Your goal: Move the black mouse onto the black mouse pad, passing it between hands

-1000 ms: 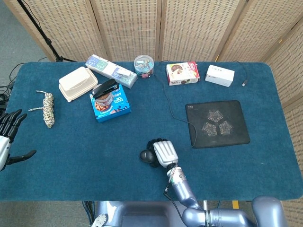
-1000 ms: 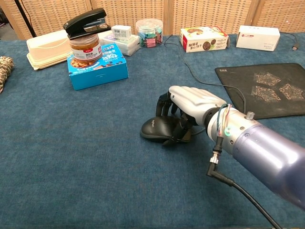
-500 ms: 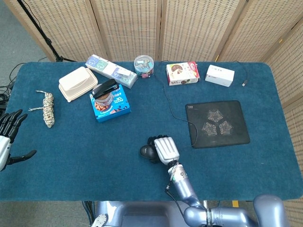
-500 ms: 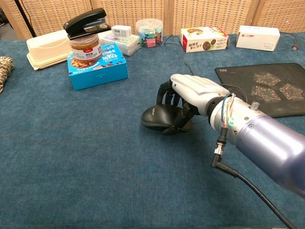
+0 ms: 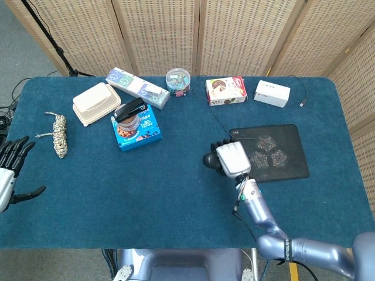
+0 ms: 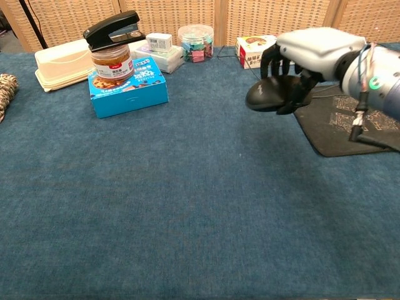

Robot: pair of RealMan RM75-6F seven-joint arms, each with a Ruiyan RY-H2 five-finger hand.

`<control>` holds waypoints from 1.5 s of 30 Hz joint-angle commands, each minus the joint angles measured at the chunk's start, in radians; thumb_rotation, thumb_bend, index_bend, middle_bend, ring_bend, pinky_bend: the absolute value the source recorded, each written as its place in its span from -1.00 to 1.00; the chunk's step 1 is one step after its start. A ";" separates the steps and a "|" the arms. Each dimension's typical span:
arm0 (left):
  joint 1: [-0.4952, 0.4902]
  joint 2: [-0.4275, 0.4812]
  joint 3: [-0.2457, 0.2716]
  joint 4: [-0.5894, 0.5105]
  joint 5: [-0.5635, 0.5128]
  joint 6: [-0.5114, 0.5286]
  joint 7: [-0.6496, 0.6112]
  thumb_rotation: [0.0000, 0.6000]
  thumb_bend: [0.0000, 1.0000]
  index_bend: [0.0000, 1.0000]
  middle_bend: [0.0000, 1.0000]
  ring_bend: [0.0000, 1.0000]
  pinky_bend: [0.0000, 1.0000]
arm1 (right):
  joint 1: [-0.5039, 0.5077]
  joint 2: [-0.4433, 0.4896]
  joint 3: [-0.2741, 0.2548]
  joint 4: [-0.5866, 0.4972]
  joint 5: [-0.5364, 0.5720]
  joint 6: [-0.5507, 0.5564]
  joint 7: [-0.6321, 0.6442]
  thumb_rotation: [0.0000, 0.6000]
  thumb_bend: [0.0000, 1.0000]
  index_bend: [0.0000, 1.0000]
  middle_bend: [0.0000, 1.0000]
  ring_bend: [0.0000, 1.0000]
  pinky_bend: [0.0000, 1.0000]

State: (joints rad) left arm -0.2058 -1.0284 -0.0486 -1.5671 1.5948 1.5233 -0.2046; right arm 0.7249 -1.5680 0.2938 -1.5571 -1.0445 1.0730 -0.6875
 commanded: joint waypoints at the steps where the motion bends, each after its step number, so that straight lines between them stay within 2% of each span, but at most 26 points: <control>1: -0.002 -0.005 0.001 -0.002 -0.001 -0.008 0.016 1.00 -0.98 -1.00 -1.00 -1.00 -1.00 | -0.008 0.107 -0.004 0.009 -0.016 -0.046 0.048 1.00 -0.21 0.04 -0.02 -0.23 -0.26; 8: -0.007 -0.016 -0.001 -0.015 -0.007 -0.027 0.057 1.00 -0.98 -1.00 -1.00 -1.00 -1.00 | -0.048 0.209 -0.055 0.021 -0.033 -0.091 0.152 1.00 -0.13 0.04 -0.02 -0.23 -0.25; 19: -0.008 -0.021 -0.002 -0.017 -0.013 -0.039 0.075 1.00 -0.98 -1.00 -1.00 -1.00 -1.00 | -0.101 0.218 -0.150 0.118 -0.099 -0.116 0.286 1.00 -0.13 0.04 -0.02 -0.23 -0.25; 29: -0.009 -0.026 -0.003 -0.016 -0.019 -0.048 0.088 1.00 -0.98 -1.00 -1.00 -1.00 -1.00 | -0.121 0.209 -0.185 0.173 -0.160 -0.131 0.397 1.00 -0.12 0.05 -0.01 -0.23 -0.24; 36: -0.010 -0.030 -0.003 -0.020 -0.019 -0.053 0.102 1.00 -0.98 -1.00 -1.00 -1.00 -1.00 | -0.113 0.219 -0.198 0.189 -0.224 -0.188 0.563 1.00 -0.11 0.06 -0.01 -0.23 -0.23; 45: -0.011 -0.030 -0.001 -0.021 -0.022 -0.063 0.100 1.00 -0.98 -1.00 -1.00 -1.00 -1.00 | -0.099 0.206 -0.206 0.234 -0.300 -0.207 0.713 1.00 -0.08 0.07 0.00 -0.23 -0.23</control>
State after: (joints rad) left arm -0.2170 -1.0578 -0.0500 -1.5876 1.5736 1.4605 -0.1048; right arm 0.6224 -1.3578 0.0916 -1.3356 -1.3253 0.8700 -0.0038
